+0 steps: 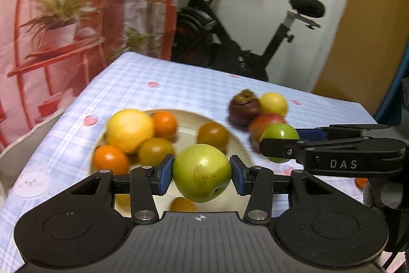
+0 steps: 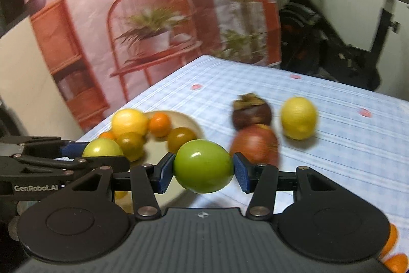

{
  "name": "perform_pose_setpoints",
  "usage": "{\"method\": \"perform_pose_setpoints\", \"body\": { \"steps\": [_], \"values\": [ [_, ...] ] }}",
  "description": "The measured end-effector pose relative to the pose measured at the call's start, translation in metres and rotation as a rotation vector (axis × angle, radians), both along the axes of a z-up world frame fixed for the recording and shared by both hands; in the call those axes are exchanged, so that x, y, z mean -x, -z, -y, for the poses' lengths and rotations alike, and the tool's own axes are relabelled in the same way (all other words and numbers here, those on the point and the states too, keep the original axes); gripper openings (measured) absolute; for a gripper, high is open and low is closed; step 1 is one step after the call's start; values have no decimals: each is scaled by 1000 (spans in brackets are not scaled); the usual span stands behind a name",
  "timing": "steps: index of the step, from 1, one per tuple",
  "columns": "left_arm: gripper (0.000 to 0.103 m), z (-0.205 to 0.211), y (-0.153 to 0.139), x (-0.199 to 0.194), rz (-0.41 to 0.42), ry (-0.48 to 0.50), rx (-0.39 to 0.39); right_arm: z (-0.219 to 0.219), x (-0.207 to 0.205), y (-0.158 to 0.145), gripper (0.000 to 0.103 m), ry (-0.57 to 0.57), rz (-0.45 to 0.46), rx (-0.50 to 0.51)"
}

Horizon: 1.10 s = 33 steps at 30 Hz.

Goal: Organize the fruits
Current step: 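Carry both green fruits onto the beige plate and open both grippers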

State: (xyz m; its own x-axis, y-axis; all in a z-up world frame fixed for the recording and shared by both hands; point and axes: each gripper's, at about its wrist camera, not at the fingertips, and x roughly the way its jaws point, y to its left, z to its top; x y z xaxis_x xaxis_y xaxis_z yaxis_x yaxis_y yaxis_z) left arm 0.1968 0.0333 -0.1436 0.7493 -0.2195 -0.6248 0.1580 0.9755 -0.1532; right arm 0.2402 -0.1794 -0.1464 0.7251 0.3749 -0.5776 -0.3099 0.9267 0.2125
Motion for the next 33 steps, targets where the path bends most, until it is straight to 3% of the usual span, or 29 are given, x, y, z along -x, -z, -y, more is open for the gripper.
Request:
{"method": "perform_pose_setpoints", "body": {
  "steps": [14,33],
  "values": [
    [50,-22,15,-1,-27,-45,-32,-61,-34,25,52,-133,-38,111],
    [50,-28,24,-1,-54,-55,-17,-64,-36,36,52,-131,-61,150]
  ]
}}
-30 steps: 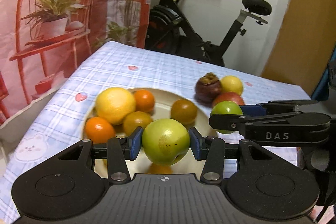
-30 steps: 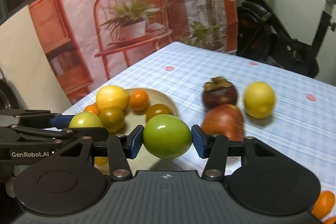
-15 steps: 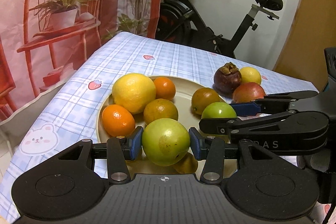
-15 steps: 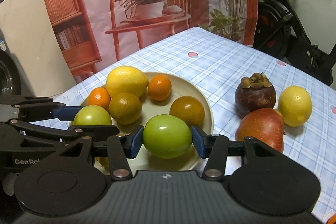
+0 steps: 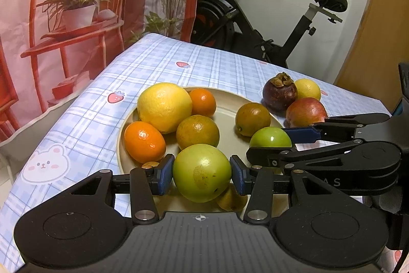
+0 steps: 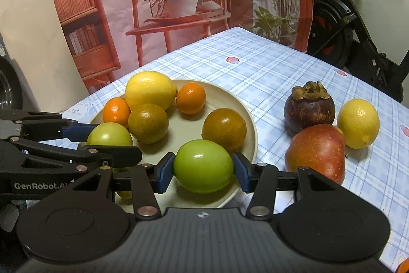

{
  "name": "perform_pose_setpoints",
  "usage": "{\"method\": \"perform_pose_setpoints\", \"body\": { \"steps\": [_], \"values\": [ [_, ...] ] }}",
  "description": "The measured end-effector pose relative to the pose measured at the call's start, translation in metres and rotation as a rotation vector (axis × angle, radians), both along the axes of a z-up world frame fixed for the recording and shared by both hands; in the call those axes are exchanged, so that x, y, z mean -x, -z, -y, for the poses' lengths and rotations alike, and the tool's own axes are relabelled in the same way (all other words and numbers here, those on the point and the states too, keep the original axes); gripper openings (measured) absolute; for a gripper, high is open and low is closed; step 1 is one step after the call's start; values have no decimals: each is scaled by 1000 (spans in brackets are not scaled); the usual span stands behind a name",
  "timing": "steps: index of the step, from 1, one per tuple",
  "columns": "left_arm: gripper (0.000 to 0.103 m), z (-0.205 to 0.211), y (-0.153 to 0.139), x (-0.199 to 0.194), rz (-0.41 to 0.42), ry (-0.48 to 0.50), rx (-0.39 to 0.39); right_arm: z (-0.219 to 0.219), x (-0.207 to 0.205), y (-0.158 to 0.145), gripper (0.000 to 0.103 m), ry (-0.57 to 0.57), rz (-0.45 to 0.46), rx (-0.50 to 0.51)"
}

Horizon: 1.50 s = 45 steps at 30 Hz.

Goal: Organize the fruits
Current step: 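Carry both green fruits onto the beige plate and open both grippers, then grasp an orange with the right gripper while the left grasps another orange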

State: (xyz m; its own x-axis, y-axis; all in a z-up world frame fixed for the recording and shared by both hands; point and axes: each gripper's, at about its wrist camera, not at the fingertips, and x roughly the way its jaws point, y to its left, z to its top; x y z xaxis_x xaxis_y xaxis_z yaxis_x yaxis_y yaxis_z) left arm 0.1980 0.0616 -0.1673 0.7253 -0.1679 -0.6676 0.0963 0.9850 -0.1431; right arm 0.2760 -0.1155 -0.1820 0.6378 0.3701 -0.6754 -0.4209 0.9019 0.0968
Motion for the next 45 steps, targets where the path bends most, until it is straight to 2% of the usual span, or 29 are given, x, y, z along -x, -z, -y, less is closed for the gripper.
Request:
{"method": "perform_pose_setpoints", "body": {
  "steps": [16,29,37,45],
  "values": [
    [50,-1,-2,2,11,-15,3,1,6,-5,51,0,26,21],
    [51,10,-11,9,35,1,-15,15,29,-22,52,25,91,14],
    [51,30,-20,13,54,47,-50,45,48,-30,52,99,116,-23],
    [51,66,-28,12,91,162,-85,86,73,-33,52,181,141,-38]
  ]
}}
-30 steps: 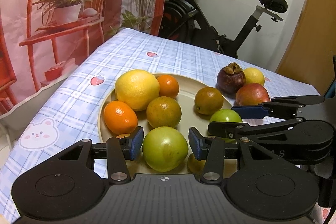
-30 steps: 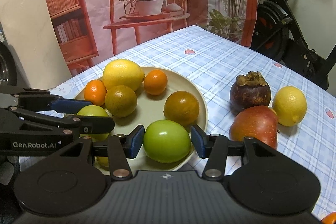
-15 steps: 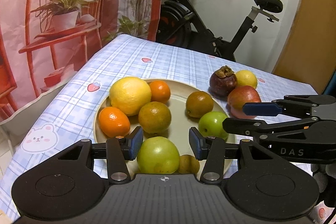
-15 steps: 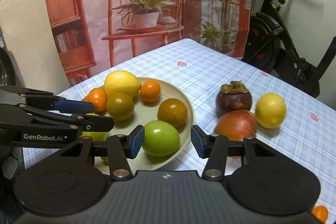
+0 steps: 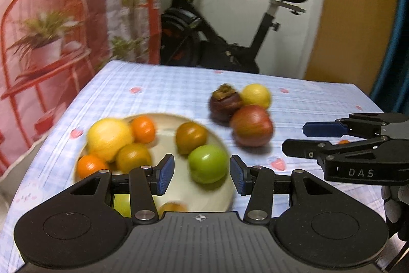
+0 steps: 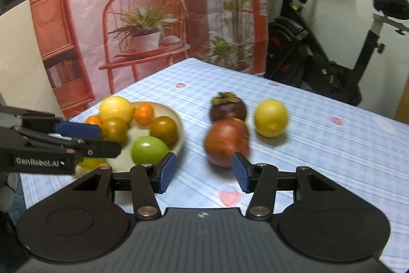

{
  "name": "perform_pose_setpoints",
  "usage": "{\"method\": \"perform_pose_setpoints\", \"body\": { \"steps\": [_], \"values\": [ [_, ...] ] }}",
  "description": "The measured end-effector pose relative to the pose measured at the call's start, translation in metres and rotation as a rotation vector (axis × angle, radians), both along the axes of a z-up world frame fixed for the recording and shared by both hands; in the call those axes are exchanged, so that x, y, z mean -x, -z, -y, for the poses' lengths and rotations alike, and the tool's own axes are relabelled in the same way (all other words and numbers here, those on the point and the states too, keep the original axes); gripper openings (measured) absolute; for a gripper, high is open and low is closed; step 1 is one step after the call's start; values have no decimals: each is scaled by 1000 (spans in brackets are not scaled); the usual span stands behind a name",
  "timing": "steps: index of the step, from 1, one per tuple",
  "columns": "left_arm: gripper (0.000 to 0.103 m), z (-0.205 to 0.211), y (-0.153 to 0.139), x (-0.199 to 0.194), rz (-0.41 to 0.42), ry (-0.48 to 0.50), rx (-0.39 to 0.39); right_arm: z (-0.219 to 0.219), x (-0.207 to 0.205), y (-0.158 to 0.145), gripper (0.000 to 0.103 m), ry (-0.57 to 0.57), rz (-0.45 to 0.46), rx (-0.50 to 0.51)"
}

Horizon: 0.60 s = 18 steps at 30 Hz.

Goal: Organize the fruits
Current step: 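Grasp an orange with the right gripper while the left grasps another orange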

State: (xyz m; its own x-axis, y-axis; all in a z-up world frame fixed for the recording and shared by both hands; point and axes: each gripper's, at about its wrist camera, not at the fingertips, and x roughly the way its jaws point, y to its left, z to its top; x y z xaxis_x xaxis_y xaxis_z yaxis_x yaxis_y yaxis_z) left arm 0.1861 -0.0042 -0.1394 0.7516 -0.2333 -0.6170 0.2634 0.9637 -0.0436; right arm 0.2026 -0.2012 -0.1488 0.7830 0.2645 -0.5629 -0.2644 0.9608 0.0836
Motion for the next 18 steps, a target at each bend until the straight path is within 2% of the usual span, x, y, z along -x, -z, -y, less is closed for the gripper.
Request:
{"method": "perform_pose_setpoints", "body": {
  "steps": [8,13,18],
  "values": [
    [50,47,-22,-8,98,145,10,58,28,1,52,129,20,-9],
    [50,78,-16,-19,53,217,69,94,50,6,52,211,21,-8],
    [50,109,4,-27,-14,274,51,103,72,15,52,241,27,48]
  ]
}}
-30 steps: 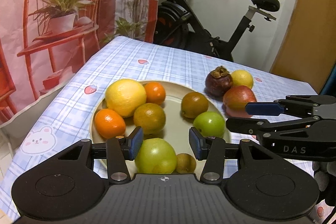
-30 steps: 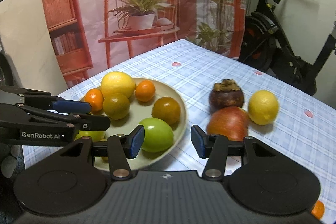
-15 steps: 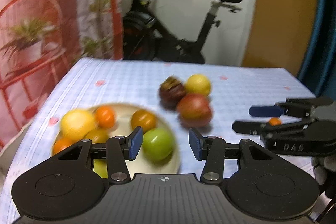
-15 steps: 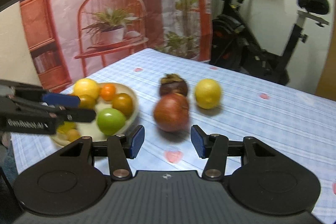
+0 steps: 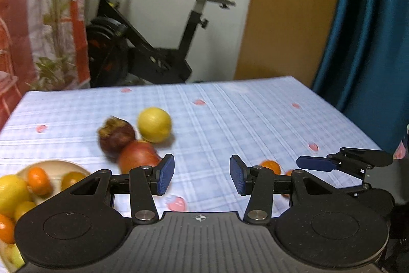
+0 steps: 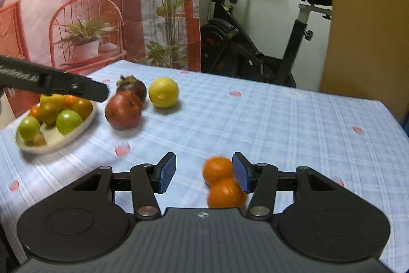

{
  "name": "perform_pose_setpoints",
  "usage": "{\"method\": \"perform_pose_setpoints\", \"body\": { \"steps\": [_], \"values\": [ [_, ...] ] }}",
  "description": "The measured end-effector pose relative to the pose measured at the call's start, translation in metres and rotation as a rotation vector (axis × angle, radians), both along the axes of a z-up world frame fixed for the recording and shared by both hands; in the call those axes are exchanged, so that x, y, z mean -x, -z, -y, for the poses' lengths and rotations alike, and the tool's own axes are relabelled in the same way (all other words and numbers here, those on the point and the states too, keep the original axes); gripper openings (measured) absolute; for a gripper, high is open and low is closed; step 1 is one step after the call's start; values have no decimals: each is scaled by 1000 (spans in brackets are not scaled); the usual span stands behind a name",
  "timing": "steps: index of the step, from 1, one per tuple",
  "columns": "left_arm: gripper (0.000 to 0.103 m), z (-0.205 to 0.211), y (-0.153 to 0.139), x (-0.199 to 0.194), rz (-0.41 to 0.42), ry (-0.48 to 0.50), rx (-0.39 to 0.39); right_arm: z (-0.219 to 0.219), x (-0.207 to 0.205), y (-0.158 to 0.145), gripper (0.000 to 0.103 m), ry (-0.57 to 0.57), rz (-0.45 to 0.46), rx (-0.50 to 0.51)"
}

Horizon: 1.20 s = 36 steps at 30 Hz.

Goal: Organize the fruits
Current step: 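Grasp an orange with the right gripper while the left grasps another orange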

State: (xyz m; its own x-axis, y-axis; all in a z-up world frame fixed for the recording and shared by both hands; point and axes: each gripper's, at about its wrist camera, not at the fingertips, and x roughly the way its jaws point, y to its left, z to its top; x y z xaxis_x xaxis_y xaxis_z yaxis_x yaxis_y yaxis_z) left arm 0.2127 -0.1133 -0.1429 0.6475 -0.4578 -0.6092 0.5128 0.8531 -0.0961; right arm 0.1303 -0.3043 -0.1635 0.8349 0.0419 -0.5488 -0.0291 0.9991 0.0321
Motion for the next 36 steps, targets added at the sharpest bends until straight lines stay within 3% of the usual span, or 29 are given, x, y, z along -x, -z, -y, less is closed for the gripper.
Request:
{"method": "perform_pose_setpoints", "body": {
  "steps": [8,21,31,36],
  "values": [
    [50,31,21,-11,-61,57,10,21,11,18,52,59,-22,-25],
    [50,64,39,-22,-113,105,-10,37,13,29,42,14,-12,-109],
    [50,99,58,-31,-152,141,-6,62,27,26,42,157,32,-157],
    [50,114,66,-33,-155,154,-29,68,29,27,41,168,30,-182]
  ]
}}
